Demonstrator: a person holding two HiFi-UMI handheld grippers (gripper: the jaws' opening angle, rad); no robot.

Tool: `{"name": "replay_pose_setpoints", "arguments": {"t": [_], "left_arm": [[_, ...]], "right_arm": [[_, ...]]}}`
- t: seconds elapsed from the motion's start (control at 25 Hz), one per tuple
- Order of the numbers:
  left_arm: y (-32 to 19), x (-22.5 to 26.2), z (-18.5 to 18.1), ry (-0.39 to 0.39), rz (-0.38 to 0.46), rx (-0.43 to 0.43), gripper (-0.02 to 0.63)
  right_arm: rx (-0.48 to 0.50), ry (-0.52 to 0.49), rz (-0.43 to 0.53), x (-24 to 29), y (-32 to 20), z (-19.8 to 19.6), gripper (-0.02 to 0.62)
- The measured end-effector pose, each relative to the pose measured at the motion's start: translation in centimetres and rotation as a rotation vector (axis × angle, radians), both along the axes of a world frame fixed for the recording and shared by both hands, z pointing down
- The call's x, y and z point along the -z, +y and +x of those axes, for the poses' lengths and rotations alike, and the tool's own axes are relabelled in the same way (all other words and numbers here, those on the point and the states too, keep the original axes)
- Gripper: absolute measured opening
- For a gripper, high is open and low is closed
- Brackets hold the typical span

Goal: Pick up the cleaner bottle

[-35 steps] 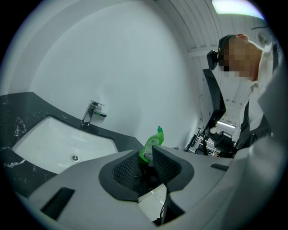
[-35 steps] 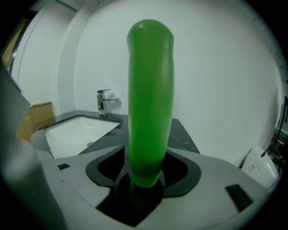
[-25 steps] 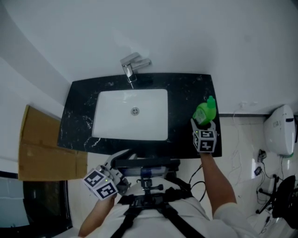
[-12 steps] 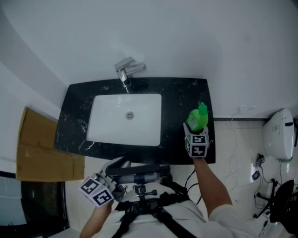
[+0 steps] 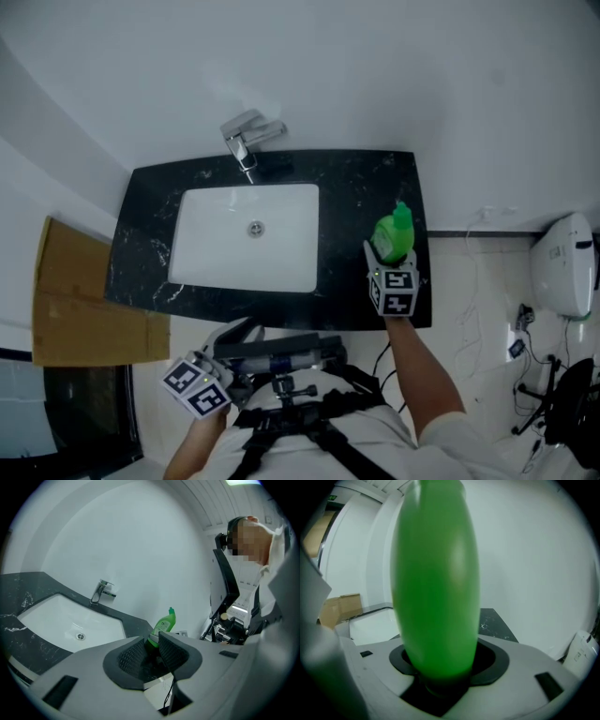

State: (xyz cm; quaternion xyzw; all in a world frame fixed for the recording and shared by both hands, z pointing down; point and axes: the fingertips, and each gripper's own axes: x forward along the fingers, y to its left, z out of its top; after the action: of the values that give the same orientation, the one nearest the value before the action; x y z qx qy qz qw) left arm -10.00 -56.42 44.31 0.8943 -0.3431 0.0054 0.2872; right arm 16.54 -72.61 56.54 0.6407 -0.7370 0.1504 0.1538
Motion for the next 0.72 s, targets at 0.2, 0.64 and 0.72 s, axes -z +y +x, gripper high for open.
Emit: {"name": "replay_pose_setpoints", "arguments": {"t": [0.2, 0.64, 0.72], "left_arm": [[-1.5, -0.1, -0.7, 0.010, 0.001, -0.073, 0.099], [-5.3, 0.0, -4.4, 0.012, -0.013, -0.297, 0.099], [-5.4, 0.1, -4.1, 0.015, -0.012, -0.335, 0.099]], "right_arm": [[-0.026, -0.009, 0.012, 0.0, 0.0, 0.3, 0.247], [-0.127, -0.004, 0.016, 0.1, -0.2, 1.2, 0.247], [-0.165, 0.009, 0.005, 0.0, -0.2, 1.4, 0.247]]}}
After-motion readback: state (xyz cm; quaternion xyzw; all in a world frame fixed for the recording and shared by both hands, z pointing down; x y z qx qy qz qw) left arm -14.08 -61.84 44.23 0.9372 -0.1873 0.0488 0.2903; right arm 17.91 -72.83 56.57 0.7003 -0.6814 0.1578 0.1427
